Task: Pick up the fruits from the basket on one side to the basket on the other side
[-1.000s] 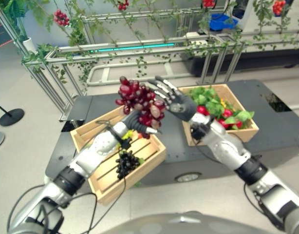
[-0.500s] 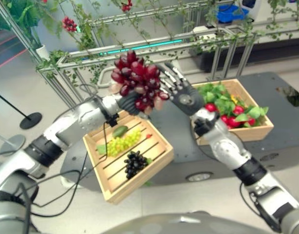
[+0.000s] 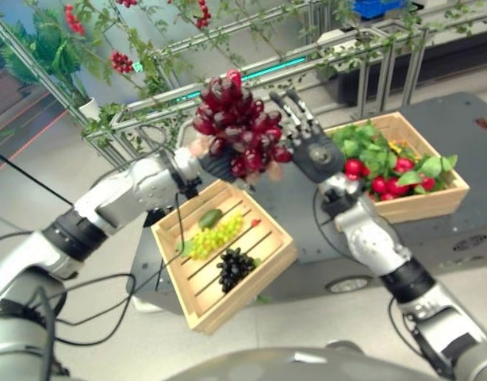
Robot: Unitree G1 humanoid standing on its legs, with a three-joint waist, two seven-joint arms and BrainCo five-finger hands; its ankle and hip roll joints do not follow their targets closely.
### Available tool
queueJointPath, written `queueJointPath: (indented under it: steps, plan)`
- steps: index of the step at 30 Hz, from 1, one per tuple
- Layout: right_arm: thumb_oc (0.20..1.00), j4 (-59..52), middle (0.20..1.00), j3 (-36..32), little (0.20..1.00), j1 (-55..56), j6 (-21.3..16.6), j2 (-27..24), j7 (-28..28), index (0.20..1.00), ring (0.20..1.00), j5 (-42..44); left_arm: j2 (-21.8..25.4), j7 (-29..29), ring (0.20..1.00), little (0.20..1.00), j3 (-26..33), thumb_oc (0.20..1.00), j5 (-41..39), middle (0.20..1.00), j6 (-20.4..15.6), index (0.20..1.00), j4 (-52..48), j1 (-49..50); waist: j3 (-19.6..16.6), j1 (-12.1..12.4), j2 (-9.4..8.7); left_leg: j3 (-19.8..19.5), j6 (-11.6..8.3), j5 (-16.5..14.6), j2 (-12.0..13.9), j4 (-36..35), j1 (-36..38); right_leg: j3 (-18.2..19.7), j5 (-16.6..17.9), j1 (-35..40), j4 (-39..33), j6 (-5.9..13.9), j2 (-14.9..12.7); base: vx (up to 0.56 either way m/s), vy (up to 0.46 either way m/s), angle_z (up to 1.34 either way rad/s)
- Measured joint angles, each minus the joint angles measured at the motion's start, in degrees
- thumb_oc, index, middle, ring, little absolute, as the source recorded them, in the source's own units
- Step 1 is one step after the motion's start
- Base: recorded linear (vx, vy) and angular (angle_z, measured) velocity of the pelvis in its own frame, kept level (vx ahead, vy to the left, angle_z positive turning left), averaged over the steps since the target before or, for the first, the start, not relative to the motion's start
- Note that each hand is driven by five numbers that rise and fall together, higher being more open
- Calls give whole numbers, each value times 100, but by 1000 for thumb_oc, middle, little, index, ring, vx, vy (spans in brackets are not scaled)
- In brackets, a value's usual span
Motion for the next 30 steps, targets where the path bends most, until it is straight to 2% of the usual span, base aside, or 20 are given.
queueJointPath:
  steps: [4,9,12,16,18,23,30]
  plan:
    - [1000,2,1000,-10,1000,160,-32,-4,0,1000,1000,94,169,28,200,200,-351,200,450,200,-25,200,0,-409,6,-19,-2,10,0,0,-5,-29,37,7,-5,10,5,9,-4,0,0,0]
    - [1000,20,1000,4,1000,243,-106,9,10,1000,1000,149,586,265,200,200,-960,200,1302,200,-223,200,-62,-1231,15,-26,-10,16,0,0,-5,-45,46,17,-6,6,6,10,-3,0,0,0]
    - [1000,19,1000,10,1000,250,-113,8,53,1000,1000,174,750,368,200,200,-1057,200,1621,200,-320,200,-216,-1485,15,-33,-10,20,0,0,-6,-54,49,23,-8,5,6,13,-2,0,0,0]
    - [1000,20,1000,29,1000,278,-126,8,64,1000,1000,217,896,644,200,200,-1270,200,2031,200,-422,200,-300,-1848,14,-33,-9,19,1,-1,-12,-65,54,26,-13,5,6,20,-8,0,0,0]
    - [1000,50,1000,147,1000,420,-118,-24,63,1000,1000,215,979,959,200,200,-1522,200,2146,200,-452,200,-457,-2395,27,-14,-31,11,1,0,-16,-72,51,17,-12,9,31,21,-10,0,0,0]
    - [1000,59,1000,448,1000,564,-102,32,58,1000,1000,217,989,1498,200,200,-1599,200,2443,200,-450,200,-494,-3290,18,-36,-20,13,1,0,-31,-76,60,16,-20,13,28,36,-25,0,0,0]
    - [1000,59,1000,481,1000,564,-102,8,54,1000,1000,209,987,1323,200,200,-1604,200,2391,200,-479,200,-690,-3337,18,-26,-19,16,2,-1,-27,-75,65,24,-23,5,31,36,-22,0,0,0]
